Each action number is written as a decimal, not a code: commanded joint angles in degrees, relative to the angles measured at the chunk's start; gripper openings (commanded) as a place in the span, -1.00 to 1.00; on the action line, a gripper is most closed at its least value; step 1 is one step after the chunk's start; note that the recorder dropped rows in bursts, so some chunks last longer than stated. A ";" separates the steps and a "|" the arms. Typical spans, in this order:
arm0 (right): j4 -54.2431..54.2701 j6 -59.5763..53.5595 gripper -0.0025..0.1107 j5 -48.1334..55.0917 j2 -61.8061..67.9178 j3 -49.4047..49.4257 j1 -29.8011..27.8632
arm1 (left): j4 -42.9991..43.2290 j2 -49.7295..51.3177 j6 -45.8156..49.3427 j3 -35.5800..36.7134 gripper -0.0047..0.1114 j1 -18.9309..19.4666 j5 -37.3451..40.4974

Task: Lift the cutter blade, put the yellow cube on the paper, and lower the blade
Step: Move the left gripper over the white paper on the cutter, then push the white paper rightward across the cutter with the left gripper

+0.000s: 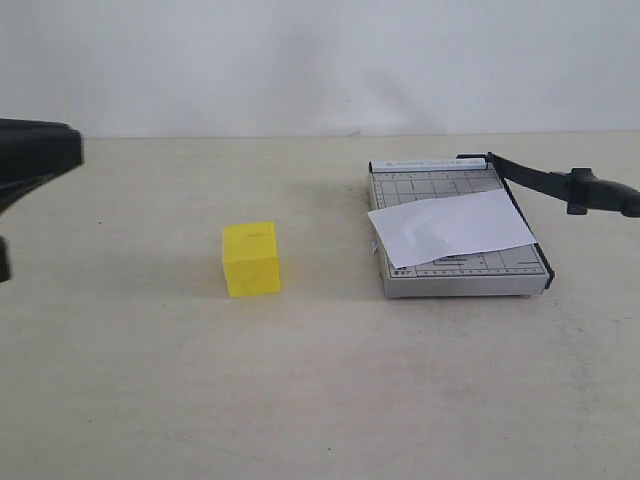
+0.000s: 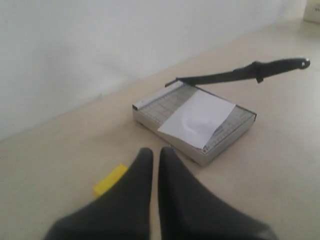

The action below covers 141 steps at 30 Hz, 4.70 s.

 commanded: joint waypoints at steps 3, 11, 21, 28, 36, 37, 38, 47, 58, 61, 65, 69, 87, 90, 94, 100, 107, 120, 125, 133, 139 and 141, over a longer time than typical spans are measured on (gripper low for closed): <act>-0.52 -0.06 -0.96 -0.22 -0.28 0.22 0.12 | -9.98 20.68 13.55 -6.49 -0.84 -5.38 -2.71; -0.52 -0.06 -0.96 -0.22 -0.28 0.22 0.12 | -18.39 40.48 23.84 -18.38 -0.84 -12.93 -6.90; -0.52 -0.06 -0.96 -0.22 -0.28 0.22 0.12 | -18.39 54.69 23.84 -31.98 -0.84 -18.69 -11.55; -0.52 -0.06 -0.96 -0.22 -0.28 0.22 0.12 | -18.17 61.66 23.84 -38.61 -0.84 -21.39 -12.34; -0.52 -0.06 -0.96 -0.22 -0.28 0.22 0.12 | -18.17 67.62 24.71 -44.20 -0.84 -24.68 -15.08; -0.52 -0.06 -0.96 -0.22 -0.28 0.22 0.12 | -18.17 68.50 24.71 -45.26 -0.84 -24.92 -15.37; -0.52 -0.06 -0.96 -0.22 -0.28 0.22 0.12 | -18.17 69.36 24.71 -46.15 -0.84 -25.05 -15.85; -0.52 -0.06 -0.96 -0.22 -0.28 0.22 0.12 | -18.17 75.12 24.71 -52.22 -0.84 -25.18 -15.76; -0.52 -0.06 -0.96 -0.22 -0.28 0.22 0.12 | -18.17 79.35 24.71 -55.94 -0.84 -25.18 -16.90; -0.52 -0.06 -0.96 -0.22 -0.28 0.22 0.12 | -18.17 80.04 24.71 -56.27 -0.84 -25.18 -16.90; -0.52 -0.06 -0.96 -0.22 -0.28 0.22 0.12 | -17.27 80.65 24.71 -56.27 -0.84 -25.18 -17.00; -0.52 -0.06 -0.96 -0.22 -0.28 0.22 0.12 | -17.27 80.97 26.81 -56.36 -0.84 -25.18 -17.49; -0.52 -0.06 -0.96 -0.22 -0.28 0.22 0.12 | -17.27 84.39 26.83 -62.08 -0.84 -25.18 -18.41; -0.52 -0.06 -0.96 -0.22 -0.28 0.22 0.12 | -17.27 84.95 26.83 -62.29 -0.84 -25.18 -18.41; -0.52 -0.06 -0.96 -0.22 -0.28 0.22 0.12 | -17.27 85.79 26.83 -62.29 -0.84 -25.18 -18.41; -0.39 -0.06 -0.96 -0.22 -0.28 0.22 0.12 | -17.38 87.14 26.83 -62.29 -0.84 -25.18 -17.75; -0.39 -0.06 -0.96 -0.22 -0.28 0.22 0.12 | -17.76 88.73 26.83 -62.29 -0.84 -26.03 -14.22; -0.39 -0.06 -0.96 -0.22 -0.28 0.22 0.12 | -17.64 92.86 26.83 -69.64 -0.84 -27.83 -16.62; -0.39 -0.06 -0.96 -0.22 -0.28 0.22 0.12 | -12.97 93.38 26.83 -70.46 -0.84 -27.83 -16.89; -0.42 0.07 -0.96 -0.22 -0.28 0.22 0.12 | -13.11 93.28 26.83 -73.13 -0.84 -27.83 -12.76; -0.42 0.07 -0.96 -0.22 -0.28 0.22 0.12 | -13.11 92.60 26.83 -74.03 -0.84 -27.83 -12.76; -0.42 0.07 -0.96 -0.22 -0.28 0.22 0.12 | -13.11 92.11 26.83 -74.03 -0.84 -27.83 -14.45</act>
